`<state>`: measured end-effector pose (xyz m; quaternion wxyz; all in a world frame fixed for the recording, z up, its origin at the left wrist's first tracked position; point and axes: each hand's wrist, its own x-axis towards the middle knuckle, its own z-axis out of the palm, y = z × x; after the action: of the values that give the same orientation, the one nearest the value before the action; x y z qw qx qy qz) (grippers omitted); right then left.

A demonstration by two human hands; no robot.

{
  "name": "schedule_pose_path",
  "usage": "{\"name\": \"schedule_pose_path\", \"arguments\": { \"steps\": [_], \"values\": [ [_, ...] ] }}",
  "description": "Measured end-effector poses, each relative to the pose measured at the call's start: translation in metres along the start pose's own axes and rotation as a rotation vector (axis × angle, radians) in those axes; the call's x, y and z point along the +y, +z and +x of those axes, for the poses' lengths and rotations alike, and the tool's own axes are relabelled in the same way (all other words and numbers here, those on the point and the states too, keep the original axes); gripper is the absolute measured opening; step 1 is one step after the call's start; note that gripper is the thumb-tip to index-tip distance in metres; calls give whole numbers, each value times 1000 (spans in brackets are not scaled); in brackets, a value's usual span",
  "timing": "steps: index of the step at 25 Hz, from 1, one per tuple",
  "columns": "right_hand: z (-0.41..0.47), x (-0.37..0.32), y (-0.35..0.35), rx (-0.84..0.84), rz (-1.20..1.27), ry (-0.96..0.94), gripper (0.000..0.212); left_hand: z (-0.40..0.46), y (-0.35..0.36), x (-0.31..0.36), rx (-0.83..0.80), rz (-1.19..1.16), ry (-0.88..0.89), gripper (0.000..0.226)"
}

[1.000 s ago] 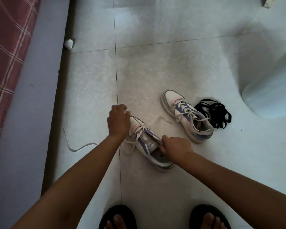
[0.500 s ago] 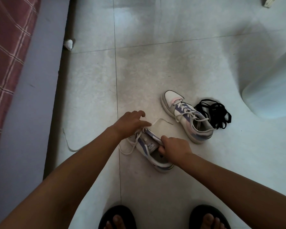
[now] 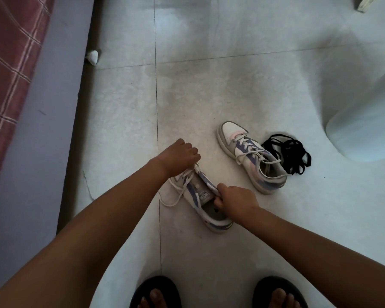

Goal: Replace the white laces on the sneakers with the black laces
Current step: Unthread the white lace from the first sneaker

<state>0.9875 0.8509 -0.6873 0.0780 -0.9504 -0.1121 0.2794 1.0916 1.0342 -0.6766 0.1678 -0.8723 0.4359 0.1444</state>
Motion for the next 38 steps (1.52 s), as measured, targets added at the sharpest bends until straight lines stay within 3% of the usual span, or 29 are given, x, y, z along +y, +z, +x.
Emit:
{"name": "schedule_pose_path", "arguments": {
  "steps": [5,10,12,15,18,22,25,29,34,38],
  "values": [
    [-2,2,1,-17,37,9,26,-4,1,-7,32,79,-40,27],
    [-4,2,3,-13,68,35,24,-8,-6,-25,49,37,-266,16],
    [-4,3,4,-16,71,37,24,-14,-11,-37,119,-167,-485,22],
    [-4,3,4,-25,70,53,25,-22,-14,-57,333,-531,-965,21],
    [-3,3,3,-41,61,69,24,-31,-3,-76,391,-882,-1339,24],
    [-2,2,2,-73,28,67,23,-37,6,-95,652,-1577,-1583,24],
    [0,3,1,-87,23,86,22,-42,7,-99,767,-1804,-1735,33],
    [1,3,2,-91,28,103,21,-48,5,-121,691,-1944,-1721,30],
    [4,3,2,-97,36,134,23,-67,10,-116,900,-2117,-1795,29],
    [4,3,1,-114,61,161,27,-80,6,-104,522,-1908,-1426,29]
  ]
}}
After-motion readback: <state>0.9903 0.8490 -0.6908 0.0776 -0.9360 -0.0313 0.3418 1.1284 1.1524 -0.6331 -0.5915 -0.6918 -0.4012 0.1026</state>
